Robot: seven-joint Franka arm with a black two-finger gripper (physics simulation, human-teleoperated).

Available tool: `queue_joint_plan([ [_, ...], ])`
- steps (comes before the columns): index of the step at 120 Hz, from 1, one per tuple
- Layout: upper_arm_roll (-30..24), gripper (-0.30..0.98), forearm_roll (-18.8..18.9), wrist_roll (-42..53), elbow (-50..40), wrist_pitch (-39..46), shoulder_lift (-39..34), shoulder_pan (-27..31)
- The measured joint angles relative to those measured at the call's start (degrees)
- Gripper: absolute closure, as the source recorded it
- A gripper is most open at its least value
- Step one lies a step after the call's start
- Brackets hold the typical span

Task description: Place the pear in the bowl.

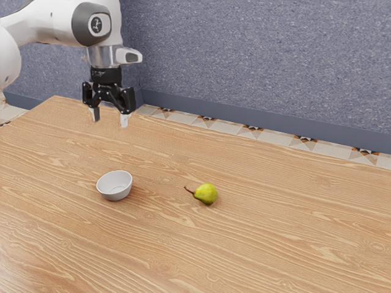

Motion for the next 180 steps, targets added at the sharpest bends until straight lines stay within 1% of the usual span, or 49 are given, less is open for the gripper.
queue_joint_plan([
  [16, 0.0, 0.01, -0.2, 0.7, 0.9, 6.3, 0.2, 0.2],
  [37, 0.3, 0.01, 0.0, 1.4, -0.7, 10.1, -1.3, 0.2],
  [44, 0.4, 0.01, 0.4, 1.5, -3.1, 11.0, -2.5, -0.1],
  [54, 0.4, 0.01, 0.9, 1.7, -8.8, 12.6, -4.5, -0.1],
  [73, 0.3, 0.01, 1.2, 6.4, -19.4, 20.1, -6.9, -2.1],
  [96, 0.3, 0.01, 0.7, 13.9, -26.4, 30.3, -4.1, -4.6],
  [116, 0.2, 0.01, -0.1, 21.1, -26.1, 37.7, -0.9, -6.2],
  [134, -0.5, 0.01, -0.9, 26.7, -21.8, 40.8, 3.7, -6.5],
  [144, -3.4, 0.01, -1.1, 29.2, -19.3, 41.8, 6.0, -5.3],
  [155, -7.5, 0.01, -1.1, 31.7, -18.2, 42.6, 7.6, -2.8],
  [165, -8.5, 0.01, -1.2, 33.6, -17.1, 43.1, 9.8, -2.6],
  [180, -8.8, 0.01, -2.1, 35.9, -16.9, 44.8, 11.3, -3.1],
])
